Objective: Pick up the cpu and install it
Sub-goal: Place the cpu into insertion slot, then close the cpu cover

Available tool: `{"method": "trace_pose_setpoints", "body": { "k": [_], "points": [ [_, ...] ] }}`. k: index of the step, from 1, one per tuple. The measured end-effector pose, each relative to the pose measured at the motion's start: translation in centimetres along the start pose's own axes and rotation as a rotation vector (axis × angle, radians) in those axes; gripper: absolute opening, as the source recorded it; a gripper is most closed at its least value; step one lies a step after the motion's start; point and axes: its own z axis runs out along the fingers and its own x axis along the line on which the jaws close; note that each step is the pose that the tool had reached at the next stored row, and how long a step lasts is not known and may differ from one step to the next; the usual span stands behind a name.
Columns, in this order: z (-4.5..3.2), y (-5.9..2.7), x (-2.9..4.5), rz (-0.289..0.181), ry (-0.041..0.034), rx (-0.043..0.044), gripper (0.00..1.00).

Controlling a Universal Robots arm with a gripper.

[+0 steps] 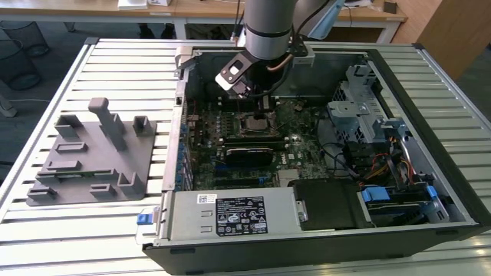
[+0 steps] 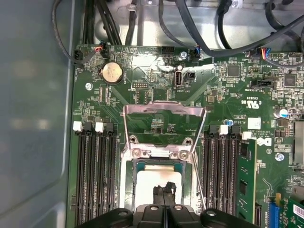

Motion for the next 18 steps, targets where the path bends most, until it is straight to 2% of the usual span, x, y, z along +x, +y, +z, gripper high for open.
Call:
{"method": "trace_pose_setpoints", "body": {
  "k": [6, 18],
  "points": [
    [-0.31, 0.01, 0.0, 0.0, -0.0007, 0.0001, 0.11],
    [-1.48, 0.04, 0.01, 0.0, -0.0028, 0.0005, 0.11]
  ]
}}
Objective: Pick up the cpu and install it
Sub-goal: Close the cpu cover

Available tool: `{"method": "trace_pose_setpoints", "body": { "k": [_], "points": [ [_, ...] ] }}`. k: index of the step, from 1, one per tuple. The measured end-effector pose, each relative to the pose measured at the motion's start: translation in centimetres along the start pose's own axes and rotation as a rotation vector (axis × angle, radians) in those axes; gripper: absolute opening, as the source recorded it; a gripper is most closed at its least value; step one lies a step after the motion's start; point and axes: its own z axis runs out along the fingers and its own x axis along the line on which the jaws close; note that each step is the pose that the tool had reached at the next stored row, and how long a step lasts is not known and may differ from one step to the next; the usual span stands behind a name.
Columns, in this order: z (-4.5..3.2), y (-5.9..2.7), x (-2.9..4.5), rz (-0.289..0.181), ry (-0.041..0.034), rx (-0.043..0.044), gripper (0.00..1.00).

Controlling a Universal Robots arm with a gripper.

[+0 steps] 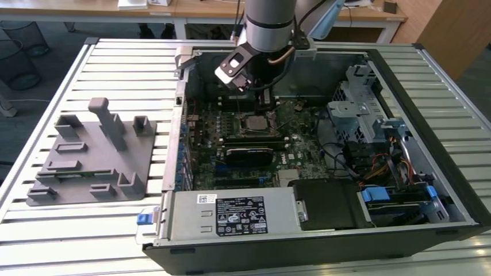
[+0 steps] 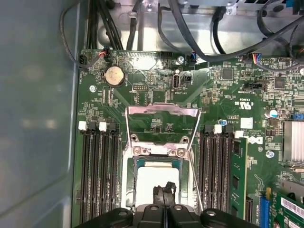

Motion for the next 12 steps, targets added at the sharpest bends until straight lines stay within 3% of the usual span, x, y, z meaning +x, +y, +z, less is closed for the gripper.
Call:
{"method": "trace_pose_setpoints", "body": {
  "k": [12],
  "points": [
    [-0.95, 0.02, 0.05, 0.0, -0.0022, 0.0, 0.11]
  ]
}}
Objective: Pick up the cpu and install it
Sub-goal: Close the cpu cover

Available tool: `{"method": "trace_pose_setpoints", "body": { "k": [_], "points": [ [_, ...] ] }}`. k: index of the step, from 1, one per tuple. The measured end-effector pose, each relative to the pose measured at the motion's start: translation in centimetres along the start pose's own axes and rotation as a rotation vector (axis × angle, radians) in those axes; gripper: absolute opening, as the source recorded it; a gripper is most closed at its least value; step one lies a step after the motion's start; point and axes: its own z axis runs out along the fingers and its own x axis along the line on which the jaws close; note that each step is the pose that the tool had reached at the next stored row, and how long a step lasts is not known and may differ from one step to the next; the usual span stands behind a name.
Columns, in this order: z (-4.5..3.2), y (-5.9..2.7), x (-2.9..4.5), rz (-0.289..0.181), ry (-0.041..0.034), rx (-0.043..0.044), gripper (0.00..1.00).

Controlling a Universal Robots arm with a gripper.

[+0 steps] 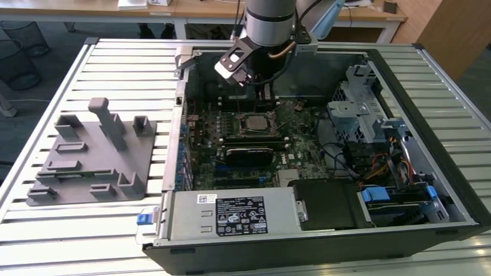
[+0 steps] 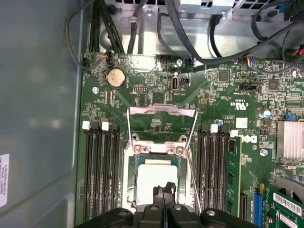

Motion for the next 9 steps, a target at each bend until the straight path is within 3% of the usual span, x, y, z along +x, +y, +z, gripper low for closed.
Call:
{"method": "trace_pose_setpoints", "body": {
  "k": [9],
  "points": [
    [-0.17, -0.16, 0.04, 0.0, 0.0001, -0.0015, 0.11]
  ]
}}
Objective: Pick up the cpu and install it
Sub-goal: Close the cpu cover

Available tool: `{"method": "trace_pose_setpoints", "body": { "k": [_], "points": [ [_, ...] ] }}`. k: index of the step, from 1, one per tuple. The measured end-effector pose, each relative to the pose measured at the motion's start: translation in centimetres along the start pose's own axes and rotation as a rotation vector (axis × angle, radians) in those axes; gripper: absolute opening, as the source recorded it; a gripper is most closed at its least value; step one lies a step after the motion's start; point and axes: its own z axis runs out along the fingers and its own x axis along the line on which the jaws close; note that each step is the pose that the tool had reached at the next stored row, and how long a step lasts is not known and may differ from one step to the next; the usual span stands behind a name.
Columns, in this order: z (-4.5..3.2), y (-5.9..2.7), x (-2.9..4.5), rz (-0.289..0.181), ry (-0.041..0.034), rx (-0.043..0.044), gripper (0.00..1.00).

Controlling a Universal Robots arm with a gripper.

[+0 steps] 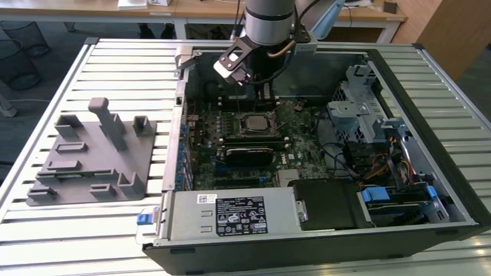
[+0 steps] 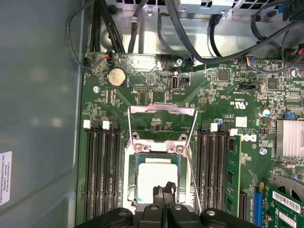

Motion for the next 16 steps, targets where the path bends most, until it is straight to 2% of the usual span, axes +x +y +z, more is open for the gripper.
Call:
{"method": "trace_pose_setpoints", "body": {
  "k": [16],
  "points": [
    [-0.06, 0.0, 0.0, 0.0, -0.0002, 0.0, 0.11]
  ]
}}
